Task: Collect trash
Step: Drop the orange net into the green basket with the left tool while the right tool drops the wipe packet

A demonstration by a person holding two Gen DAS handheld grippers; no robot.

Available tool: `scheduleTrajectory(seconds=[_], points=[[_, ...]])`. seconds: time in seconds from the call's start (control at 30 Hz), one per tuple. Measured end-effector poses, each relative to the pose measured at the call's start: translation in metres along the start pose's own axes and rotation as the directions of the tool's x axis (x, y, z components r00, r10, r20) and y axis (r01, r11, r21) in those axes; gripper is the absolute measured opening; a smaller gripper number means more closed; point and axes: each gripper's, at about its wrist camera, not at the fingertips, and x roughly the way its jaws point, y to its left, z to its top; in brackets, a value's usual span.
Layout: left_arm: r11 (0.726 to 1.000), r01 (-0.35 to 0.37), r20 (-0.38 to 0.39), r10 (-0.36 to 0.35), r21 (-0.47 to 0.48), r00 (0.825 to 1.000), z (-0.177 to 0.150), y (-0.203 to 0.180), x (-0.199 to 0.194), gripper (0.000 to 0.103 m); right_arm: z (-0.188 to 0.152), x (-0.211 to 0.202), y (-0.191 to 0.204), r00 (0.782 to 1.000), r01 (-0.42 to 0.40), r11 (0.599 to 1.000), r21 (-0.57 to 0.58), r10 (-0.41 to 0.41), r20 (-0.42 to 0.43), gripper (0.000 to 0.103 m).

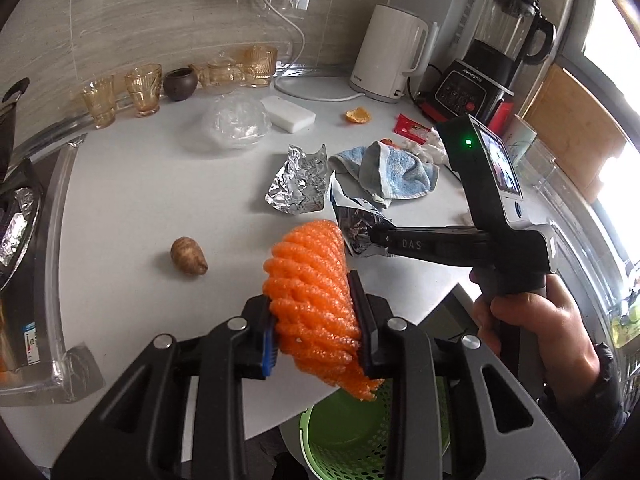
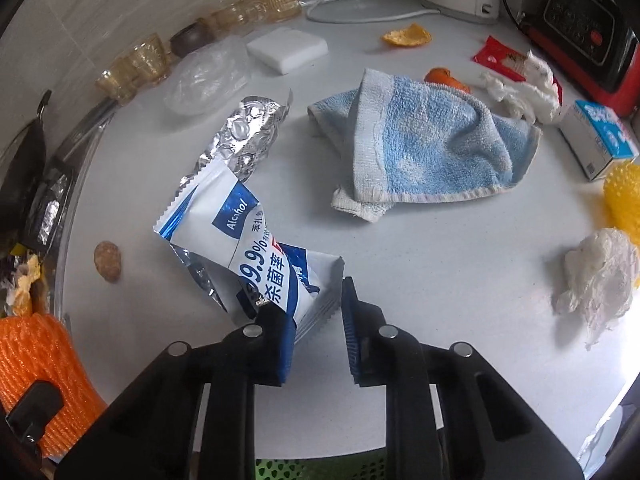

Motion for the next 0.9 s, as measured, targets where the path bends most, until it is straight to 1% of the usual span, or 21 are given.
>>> scheduleTrajectory(seconds=[0.17,0.2,0.3,0.33,0.4,0.43,0.47,0.5,0.57,0.7,0.73,0.8,0.87,0.9], points=[[0.999,0.030,-0.014,-0.030,0.039,0.999,-0.006,-0.014,-0.003,0.029,-0.007,-0.026,0.000,0.999,-0.012,1.000,-0.027,0.013,0.031,0.017],[0.997,0.048,-0.019,-0.047,0.059,0.999,-0.008,-0.021,-0.005,0.029,-0.009,-0.032,-0.001,0.999,-0.011,0.999,-0.031,0.012,0.036,0.012],[0.988,0.108,-0.048,-0.104,0.109,0.993,-0.015,-0.041,-0.009,0.030,-0.021,-0.062,-0.011,0.999,-0.004,0.999,-0.046,0.006,0.053,0.011],[0.979,0.151,-0.073,-0.142,0.135,0.987,-0.021,-0.052,-0.011,0.030,-0.027,-0.073,-0.015,0.998,0.003,0.999,-0.053,0.000,0.058,0.011],[0.965,0.205,-0.110,-0.189,0.165,0.976,-0.029,-0.067,-0.012,0.030,-0.040,-0.092,-0.024,0.998,0.011,0.998,-0.059,-0.007,0.063,0.011],[0.954,0.236,-0.138,-0.212,0.185,0.967,-0.036,-0.077,-0.012,0.030,-0.047,-0.099,-0.028,0.998,0.009,0.998,-0.061,-0.005,0.061,0.011],[0.944,0.261,-0.165,-0.229,0.201,0.959,-0.043,-0.086,-0.012,0.030,-0.056,-0.110,-0.034,0.998,0.000,0.998,-0.063,0.003,0.056,0.011],[0.939,0.274,-0.184,-0.238,0.208,0.954,-0.047,-0.090,-0.010,0.030,-0.063,-0.116,-0.036,0.999,-0.005,0.998,-0.064,0.008,0.052,0.011],[0.927,0.310,-0.235,-0.260,0.211,0.937,-0.061,-0.101,-0.005,0.030,-0.079,-0.130,-0.044,0.999,-0.022,0.997,-0.067,0.025,0.039,0.011],[0.920,0.332,-0.323,-0.255,0.210,0.911,-0.087,-0.116,0.015,0.032,-0.102,-0.144,-0.055,0.999,-0.051,0.996,-0.075,0.051,0.009,0.011],[0.921,0.333,-0.356,-0.248,0.203,0.901,-0.095,-0.120,0.023,0.033,-0.107,-0.145,-0.058,0.998,-0.059,0.995,-0.077,0.059,-0.002,0.011],[0.921,0.340,-0.392,-0.247,0.190,0.886,-0.103,-0.124,0.031,0.035,-0.114,-0.145,-0.062,0.997,-0.074,0.994,-0.083,0.073,-0.021,0.011],[0.930,0.324,-0.414,-0.230,0.172,0.881,-0.110,-0.127,0.038,0.042,-0.120,-0.144,-0.064,0.995,-0.091,0.991,-0.094,0.088,-0.038,0.011],[0.935,0.315,-0.416,-0.225,0.163,0.881,-0.113,-0.129,0.039,0.047,-0.122,-0.143,-0.065,0.995,-0.098,0.990,-0.102,0.093,-0.044,0.011]])
